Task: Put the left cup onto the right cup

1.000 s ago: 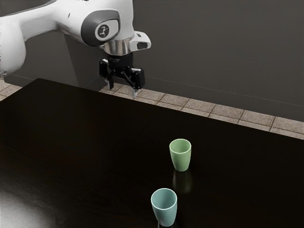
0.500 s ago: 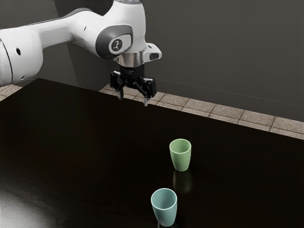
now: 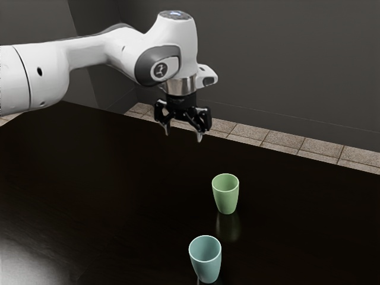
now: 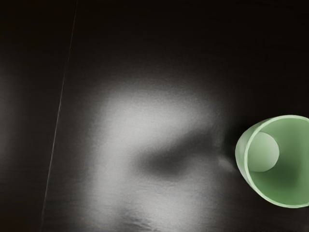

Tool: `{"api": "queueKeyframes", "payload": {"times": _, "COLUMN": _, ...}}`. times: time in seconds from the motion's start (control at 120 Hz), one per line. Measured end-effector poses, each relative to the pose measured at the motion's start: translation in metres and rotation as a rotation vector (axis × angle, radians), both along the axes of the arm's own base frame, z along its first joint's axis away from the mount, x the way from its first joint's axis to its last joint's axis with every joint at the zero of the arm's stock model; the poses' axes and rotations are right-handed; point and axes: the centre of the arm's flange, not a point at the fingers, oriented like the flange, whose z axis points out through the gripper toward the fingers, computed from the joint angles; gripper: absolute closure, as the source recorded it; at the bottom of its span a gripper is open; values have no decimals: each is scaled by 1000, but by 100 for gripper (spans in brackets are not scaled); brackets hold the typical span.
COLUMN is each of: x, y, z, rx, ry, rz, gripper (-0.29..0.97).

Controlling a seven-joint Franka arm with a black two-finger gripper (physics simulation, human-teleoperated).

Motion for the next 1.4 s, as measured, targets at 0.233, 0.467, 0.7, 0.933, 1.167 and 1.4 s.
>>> {"api": "queueKeyframes", "payload": {"times": 0.233, "x": -1, "y": -16, "z": -12, "rx": -3, "ry": 7, "rz": -30, "gripper": 0}}
{"api": "queueKeyframes", "payload": {"times": 0.467, "x": -3, "y": -25, "z": -31, "rx": 0, "ry": 12, "rz": -72, "gripper": 0}}
{"api": "queueKeyframes", "payload": {"times": 0.7, "x": -15, "y": -30, "z": -60, "rx": 1, "ry": 6, "rz": -107, "gripper": 0}}
{"api": "queueKeyframes", "payload": {"times": 0.933, "x": -16, "y": -40, "z": -65, "rx": -16, "ry": -30, "rz": -137, "gripper": 0}}
{"api": "queueKeyframes", "payload": {"times": 1.167, "x": -13, "y": -42, "z": -74, "rx": -23, "ry": -48, "rz": -151, "gripper": 0}}
{"api": "queueKeyframes", "payload": {"times": 1.4, "x": 4, "y": -41, "z": -81, "rx": -27, "ry": -72, "rz": -164, "gripper": 0}}
